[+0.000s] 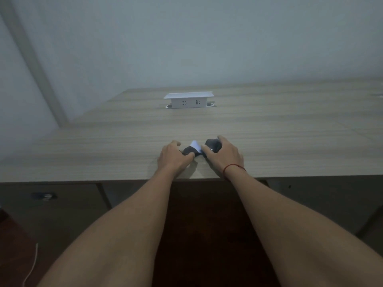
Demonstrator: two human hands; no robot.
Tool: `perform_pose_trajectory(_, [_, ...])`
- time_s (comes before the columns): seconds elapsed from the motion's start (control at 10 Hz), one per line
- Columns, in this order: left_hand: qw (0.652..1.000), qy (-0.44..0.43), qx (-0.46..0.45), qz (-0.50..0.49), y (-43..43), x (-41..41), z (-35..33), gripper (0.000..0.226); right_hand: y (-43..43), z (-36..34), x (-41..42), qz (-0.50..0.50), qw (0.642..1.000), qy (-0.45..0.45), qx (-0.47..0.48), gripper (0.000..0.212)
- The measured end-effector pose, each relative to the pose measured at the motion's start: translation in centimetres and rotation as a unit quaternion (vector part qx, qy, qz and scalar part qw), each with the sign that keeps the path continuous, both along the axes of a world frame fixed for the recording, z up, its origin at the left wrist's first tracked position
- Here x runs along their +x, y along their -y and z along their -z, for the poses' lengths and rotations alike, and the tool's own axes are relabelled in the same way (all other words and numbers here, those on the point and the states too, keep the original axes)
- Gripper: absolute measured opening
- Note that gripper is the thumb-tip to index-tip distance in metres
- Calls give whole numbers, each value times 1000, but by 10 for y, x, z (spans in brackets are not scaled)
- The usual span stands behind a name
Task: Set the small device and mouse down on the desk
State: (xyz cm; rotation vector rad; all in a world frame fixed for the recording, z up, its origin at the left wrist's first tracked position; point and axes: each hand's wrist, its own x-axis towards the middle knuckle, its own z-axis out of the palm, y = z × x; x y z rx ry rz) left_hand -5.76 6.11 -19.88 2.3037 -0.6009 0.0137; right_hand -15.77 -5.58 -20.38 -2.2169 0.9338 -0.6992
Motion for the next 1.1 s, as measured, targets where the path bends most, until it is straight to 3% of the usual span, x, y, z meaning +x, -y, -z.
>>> perform_pose_trajectory(0.1, [1000, 1, -19, -7, 6, 3, -1, 29, 2, -5, 3, 2, 1000, -12, -21, 59])
perform_pose_trajectory(0.2, [999, 4, -18, -38, 21, 7, -1, 31, 14, -7, 8, 11, 1000, -9, -22, 44])
perform_pose_trajectory(0.5, [996, 16, -9, -90, 82, 32, 2, 42, 70, 1, 38, 1, 1000, 19, 16, 28])
perform_pose_trajectory(0.8, [994, 34, -30, -98, 101, 44, 3, 28, 85, -1, 57, 2, 1000, -17, 9, 39])
perform_pose_trajectory(1.0, [994, 35, -25, -98, 86, 29, 2, 57, 76, -6, 35, 8, 998, -6, 63, 71])
perform_pose_trajectory(1.1, [991, 79, 34, -106, 70, 13, 6, 64, 68, -7, 15, 6, 997, -33, 71, 68])
